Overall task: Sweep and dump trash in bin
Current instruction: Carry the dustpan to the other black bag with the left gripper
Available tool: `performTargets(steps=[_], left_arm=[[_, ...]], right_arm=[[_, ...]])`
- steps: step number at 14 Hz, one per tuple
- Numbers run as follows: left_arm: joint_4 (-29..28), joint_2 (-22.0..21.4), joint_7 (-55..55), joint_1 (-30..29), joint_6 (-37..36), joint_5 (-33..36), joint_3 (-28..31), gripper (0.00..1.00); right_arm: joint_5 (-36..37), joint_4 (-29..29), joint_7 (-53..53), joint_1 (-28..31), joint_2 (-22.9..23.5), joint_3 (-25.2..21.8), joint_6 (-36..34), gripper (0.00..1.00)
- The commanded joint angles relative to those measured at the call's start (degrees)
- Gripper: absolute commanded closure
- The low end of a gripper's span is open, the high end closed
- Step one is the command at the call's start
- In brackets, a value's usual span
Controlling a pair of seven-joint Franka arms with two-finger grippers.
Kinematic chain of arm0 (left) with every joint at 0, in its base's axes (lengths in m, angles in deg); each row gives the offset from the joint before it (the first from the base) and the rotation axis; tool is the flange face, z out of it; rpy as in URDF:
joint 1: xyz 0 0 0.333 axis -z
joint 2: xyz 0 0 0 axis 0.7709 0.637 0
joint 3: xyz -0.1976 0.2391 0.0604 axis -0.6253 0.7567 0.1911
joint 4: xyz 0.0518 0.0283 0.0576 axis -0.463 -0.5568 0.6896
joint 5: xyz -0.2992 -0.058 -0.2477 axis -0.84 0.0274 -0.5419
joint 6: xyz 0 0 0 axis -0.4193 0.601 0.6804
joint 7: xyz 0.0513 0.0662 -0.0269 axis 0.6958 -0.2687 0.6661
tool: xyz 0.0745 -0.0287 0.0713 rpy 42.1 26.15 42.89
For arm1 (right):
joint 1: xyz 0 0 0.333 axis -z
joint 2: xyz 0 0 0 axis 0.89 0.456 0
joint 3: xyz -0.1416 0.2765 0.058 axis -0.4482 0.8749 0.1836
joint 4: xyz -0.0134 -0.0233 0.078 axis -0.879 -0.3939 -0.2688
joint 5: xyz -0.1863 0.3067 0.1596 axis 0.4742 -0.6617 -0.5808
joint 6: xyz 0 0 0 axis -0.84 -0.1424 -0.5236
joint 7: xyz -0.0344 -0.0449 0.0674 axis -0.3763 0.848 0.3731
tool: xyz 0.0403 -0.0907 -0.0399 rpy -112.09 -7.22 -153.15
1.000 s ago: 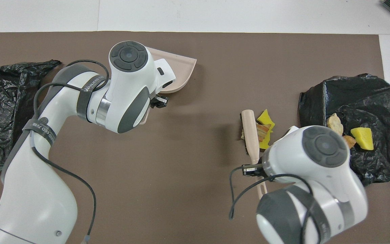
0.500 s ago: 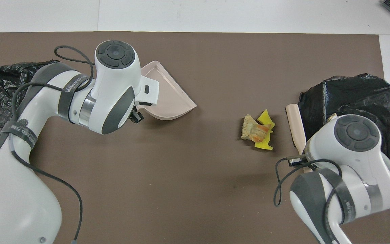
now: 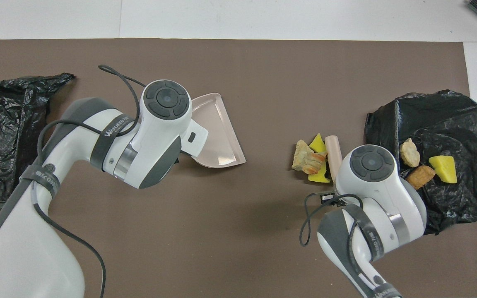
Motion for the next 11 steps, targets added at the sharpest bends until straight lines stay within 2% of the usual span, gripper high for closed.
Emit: performTargets(steps=[1, 5, 8, 11], left_arm=[[-9.32, -5.59, 1.52, 2.95, 6.37, 1.42, 0.42, 1.00], [-14.60, -7.79, 1.52, 6.56, 9.11, 1.33, 0.42, 1.00], [-18.38, -9.81, 1.35, 8.85, 11.03, 1.33, 0.42, 1.00], [-20.40, -9.55, 2.91, 8.85, 16.47, 1.33, 0.25, 1.00]], right_arm=[[-3.17, 2.19, -0.94, -2.65, 3.12, 0.29, 1.60, 1.00], [-9.32, 7.47, -3.83, -6.96, 7.87, 0.38, 2.48, 1.00], [-13.55, 9.23, -3.93, -10.03, 8.41, 0.29, 4.33, 1.00], [-17.07, 11.69, -2.61, -12.57, 9.72, 0.47, 6.34, 1.00]])
